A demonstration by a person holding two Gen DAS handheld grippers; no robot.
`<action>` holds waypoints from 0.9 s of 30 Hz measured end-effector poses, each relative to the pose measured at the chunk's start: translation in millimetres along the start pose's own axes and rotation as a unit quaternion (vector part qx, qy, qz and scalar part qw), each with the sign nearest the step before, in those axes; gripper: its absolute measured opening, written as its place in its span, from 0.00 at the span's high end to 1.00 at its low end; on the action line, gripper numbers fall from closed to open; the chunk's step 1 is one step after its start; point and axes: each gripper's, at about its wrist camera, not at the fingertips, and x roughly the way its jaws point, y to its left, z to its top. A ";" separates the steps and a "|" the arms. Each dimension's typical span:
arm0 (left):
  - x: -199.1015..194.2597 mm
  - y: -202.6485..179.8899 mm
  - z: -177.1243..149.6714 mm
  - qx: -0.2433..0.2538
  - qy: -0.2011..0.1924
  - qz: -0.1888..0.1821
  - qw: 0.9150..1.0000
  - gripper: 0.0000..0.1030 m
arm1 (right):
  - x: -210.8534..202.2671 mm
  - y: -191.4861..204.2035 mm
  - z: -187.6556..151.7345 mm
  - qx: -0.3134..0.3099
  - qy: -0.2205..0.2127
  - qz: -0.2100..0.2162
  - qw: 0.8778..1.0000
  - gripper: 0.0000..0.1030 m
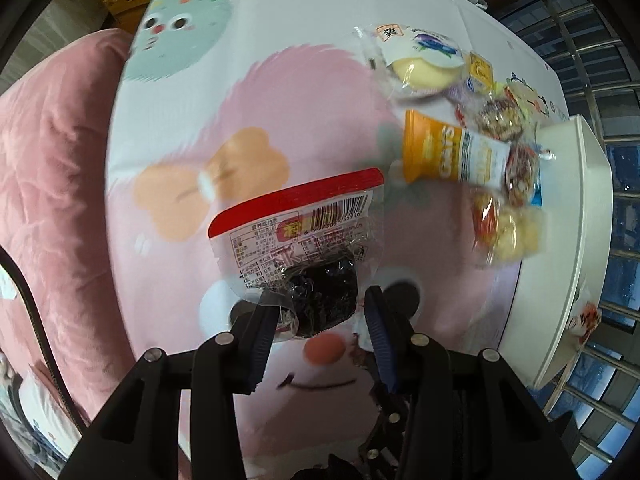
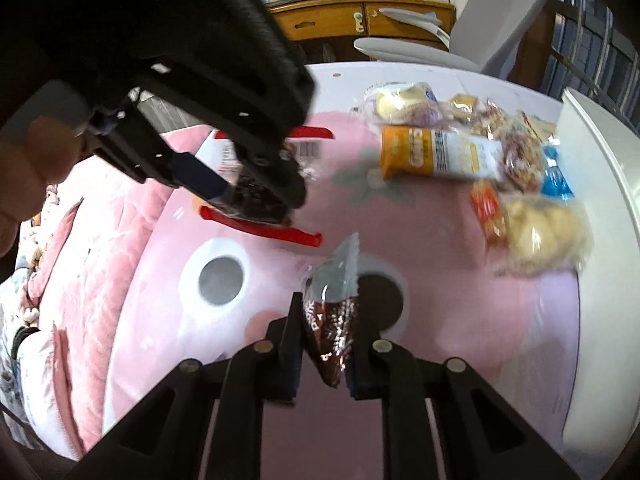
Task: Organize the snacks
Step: 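Grasp the red-topped chocolate pack with the left gripper while the right grasps the brown chocolate pack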
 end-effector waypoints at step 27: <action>-100.8 -30.8 -175.4 0.138 -0.046 0.006 0.989 0.59 | -140.8 -27.9 -53.0 0.106 -0.038 -0.046 0.993 0.85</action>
